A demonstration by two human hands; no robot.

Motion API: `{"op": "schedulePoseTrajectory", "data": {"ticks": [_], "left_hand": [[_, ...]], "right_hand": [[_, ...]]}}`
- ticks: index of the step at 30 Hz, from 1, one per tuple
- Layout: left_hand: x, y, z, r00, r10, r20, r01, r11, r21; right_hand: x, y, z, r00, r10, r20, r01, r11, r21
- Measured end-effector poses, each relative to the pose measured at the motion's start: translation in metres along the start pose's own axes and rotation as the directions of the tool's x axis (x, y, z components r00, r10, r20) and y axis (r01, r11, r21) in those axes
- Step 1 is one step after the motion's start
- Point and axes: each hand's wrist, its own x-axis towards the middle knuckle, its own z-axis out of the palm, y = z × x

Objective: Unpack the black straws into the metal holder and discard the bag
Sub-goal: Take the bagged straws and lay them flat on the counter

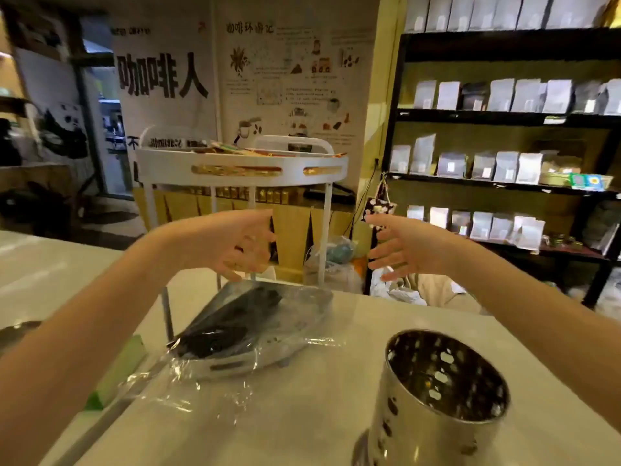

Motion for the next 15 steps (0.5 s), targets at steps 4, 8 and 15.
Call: {"op": "schedulePoseTrajectory", "data": {"ticks": [4,8,15], "left_hand": [[0.009,-0.034,0.005,0.994,-0.085,-0.074,0.089,0.995,0.053],[0.024,-0.06,0.012,0.952,-0.196,-0.235,0.23,0.965,0.126],[0.045,-0.093,0.023,0.88,-0.382,-0.281,0.435,0.886,0.158]], "right_hand": [[0.019,0.031,0.014,0.979,0.192,0.074,-0.191,0.981,-0.018],[0.034,0.055,0.031,0.955,0.29,0.069,-0.291,0.957,0.002],[0.048,0.075,0.05,0.922,0.298,0.248,-0.302,0.953,-0.02]]}}
